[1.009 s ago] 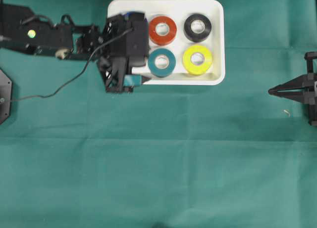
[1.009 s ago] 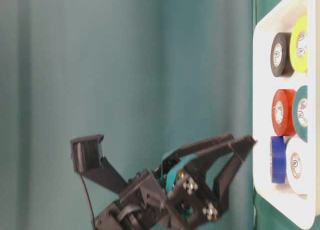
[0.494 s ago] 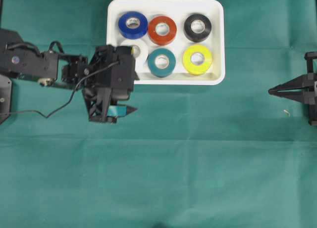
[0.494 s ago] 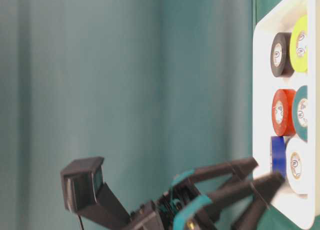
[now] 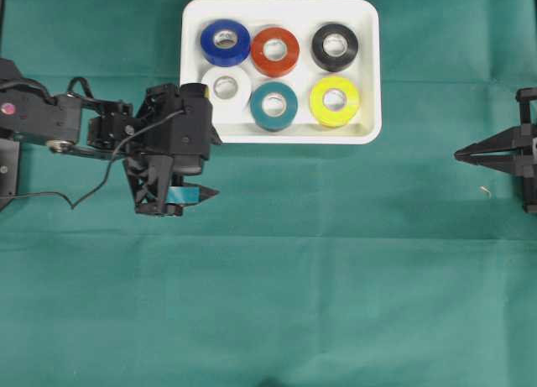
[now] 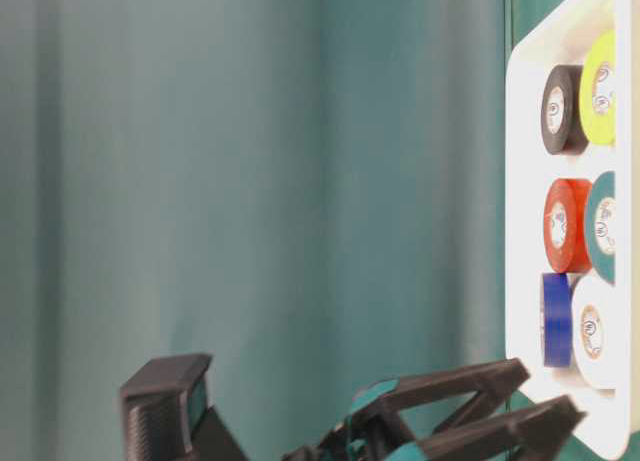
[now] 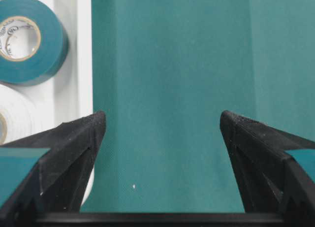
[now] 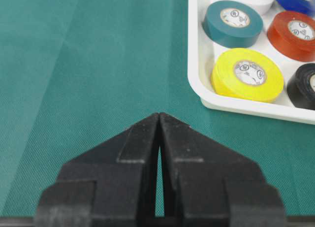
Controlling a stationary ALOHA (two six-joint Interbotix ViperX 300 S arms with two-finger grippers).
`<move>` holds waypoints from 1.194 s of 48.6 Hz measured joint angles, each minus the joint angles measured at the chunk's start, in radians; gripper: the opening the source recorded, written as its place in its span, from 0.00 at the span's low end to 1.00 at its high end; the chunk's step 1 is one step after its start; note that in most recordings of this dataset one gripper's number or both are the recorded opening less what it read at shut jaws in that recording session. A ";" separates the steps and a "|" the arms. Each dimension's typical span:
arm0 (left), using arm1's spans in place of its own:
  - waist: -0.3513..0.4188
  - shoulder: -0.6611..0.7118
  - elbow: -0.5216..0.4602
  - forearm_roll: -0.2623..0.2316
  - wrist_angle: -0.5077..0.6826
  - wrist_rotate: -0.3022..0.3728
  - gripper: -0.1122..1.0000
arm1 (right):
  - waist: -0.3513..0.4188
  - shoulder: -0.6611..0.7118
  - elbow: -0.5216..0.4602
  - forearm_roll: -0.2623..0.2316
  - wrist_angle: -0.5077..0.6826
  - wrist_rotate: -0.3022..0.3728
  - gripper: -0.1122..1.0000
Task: Put the tape into the white case with the left arm.
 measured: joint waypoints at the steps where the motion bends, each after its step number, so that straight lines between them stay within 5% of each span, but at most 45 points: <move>1: 0.000 -0.009 0.005 0.000 0.000 0.000 0.95 | 0.000 0.000 -0.002 0.000 0.000 0.000 0.02; 17: 0.000 -0.135 0.104 0.002 -0.020 0.000 0.95 | 0.000 0.002 0.000 0.000 -0.002 0.000 0.02; 38: 0.000 -0.345 0.291 0.000 -0.206 -0.002 0.95 | 0.000 0.000 0.000 0.000 0.000 0.000 0.02; 58: 0.000 -0.568 0.422 0.000 -0.218 -0.003 0.95 | 0.000 0.000 -0.002 0.000 0.000 0.000 0.02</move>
